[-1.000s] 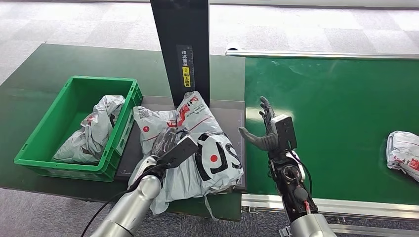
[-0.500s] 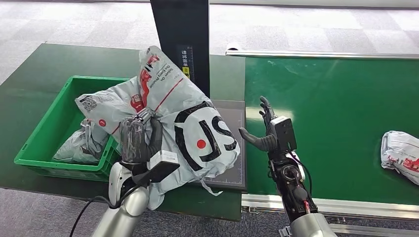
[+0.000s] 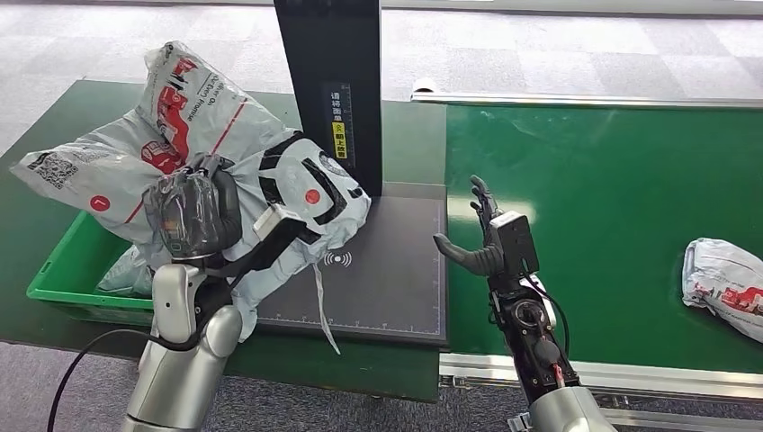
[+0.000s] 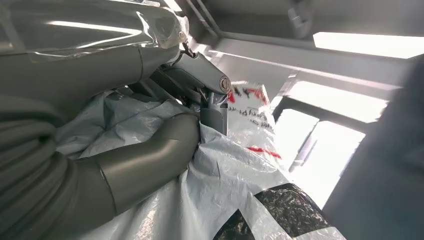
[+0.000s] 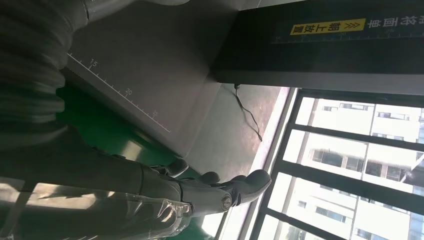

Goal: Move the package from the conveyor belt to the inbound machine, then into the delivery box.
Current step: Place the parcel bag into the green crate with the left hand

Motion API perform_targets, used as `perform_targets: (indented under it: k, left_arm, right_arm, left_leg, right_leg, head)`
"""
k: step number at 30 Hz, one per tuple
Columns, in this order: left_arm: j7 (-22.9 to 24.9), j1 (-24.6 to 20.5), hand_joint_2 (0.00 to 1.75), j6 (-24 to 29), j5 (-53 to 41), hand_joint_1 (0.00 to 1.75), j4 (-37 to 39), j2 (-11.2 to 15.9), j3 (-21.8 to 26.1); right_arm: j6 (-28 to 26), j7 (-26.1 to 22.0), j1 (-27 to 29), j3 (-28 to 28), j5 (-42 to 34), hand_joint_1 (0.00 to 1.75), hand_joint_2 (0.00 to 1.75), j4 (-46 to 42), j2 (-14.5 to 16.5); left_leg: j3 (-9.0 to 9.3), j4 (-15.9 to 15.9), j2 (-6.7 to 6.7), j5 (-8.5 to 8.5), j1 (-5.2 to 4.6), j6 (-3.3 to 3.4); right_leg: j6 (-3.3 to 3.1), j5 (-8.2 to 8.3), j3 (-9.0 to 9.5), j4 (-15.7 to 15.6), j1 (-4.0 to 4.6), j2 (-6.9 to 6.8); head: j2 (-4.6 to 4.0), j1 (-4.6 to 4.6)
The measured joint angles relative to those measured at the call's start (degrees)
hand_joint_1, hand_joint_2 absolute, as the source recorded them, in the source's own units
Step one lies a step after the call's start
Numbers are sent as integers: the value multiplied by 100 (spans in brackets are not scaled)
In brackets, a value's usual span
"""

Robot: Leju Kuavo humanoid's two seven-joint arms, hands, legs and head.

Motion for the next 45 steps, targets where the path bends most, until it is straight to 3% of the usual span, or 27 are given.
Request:
perform_targets:
  k: [7, 13, 22, 32, 33, 36, 37, 41, 45]
  left_arm:
    - [971, -1262, 175, -122, -782, 175, 1926, 335, 757]
    - [1112, -2054, 175, -12, -607, 175, 3576, 715, 1202]
    - [1222, -2280, 175, -142, -206, 175, 4745, 1265, 1771]
    - [1529, -2359, 175, -904, -31, 175, 5455, 1419, 2128]
    - [1557, -2371, 175, -981, -35, 165, 5498, 1421, 2143]
    - [1670, -2399, 175, -1185, -115, 34, 5599, 1422, 2163]
    - [1713, -2404, 175, -1231, -151, 0, 5623, 1421, 2164]
    - [1756, -2407, 175, -1105, -238, 0, 5674, 1409, 2167]
    - [1470, -2370, 175, -483, -134, 0, 5687, 1392, 2215]
  right_arm:
    - [8, 63, 97, -2, 27, 0, 175, -16, -10]
    - [30, 90, 116, -2, 7, 0, 175, -23, -54]
    - [285, 104, -17, 22, -120, 0, 175, 63, -87]
    - [307, 77, -385, 131, -107, 0, 175, 488, -8]
    - [304, 71, -415, 139, -99, 0, 175, 525, 4]
    - [299, 61, -482, 161, -80, 0, 175, 615, 38]
    - [298, 61, -499, 170, -73, 0, 175, 638, 49]
    - [298, 91, -552, 192, -52, 0, 175, 693, 90]
    - [298, 162, -554, 197, -52, 0, 175, 692, 101]
  left_leg:
    - [0, 0, 2, 2, 0, 0]
    - [-1, 0, 7, 2, 0, -1]
    - [-2, -2, 14, 2, 0, -1]
    - [-1, -1, 9, 2, 0, -1]
    - [-1, -1, 9, 2, 0, -1]
    - [1, -2, 10, 2, 0, -1]
    - [2, -2, 10, 2, 0, -1]
    - [4, -2, 9, 2, 0, -1]
    - [4, -1, 6, 2, 0, -1]
  right_leg:
    - [0, 1, 0, 2, 0, 1]
    - [0, 1, -2, 2, 0, 3]
    - [-1, 0, -3, 3, 1, 6]
    - [-1, 1, 0, 4, 0, 5]
    - [-1, 1, 0, 4, 0, 5]
    - [-1, 1, 1, 4, 0, 5]
    - [-1, 1, 1, 4, 0, 5]
    - [-1, 1, 4, 4, 0, 5]
    - [-1, 1, 4, 4, 0, 5]
  head:
    - [0, 1]
    - [0, 0]
    - [0, 1]
    - [0, 0]
    - [0, 0]
    - [0, 1]
    - [0, 1]
    - [0, 1]
    - [0, 2]
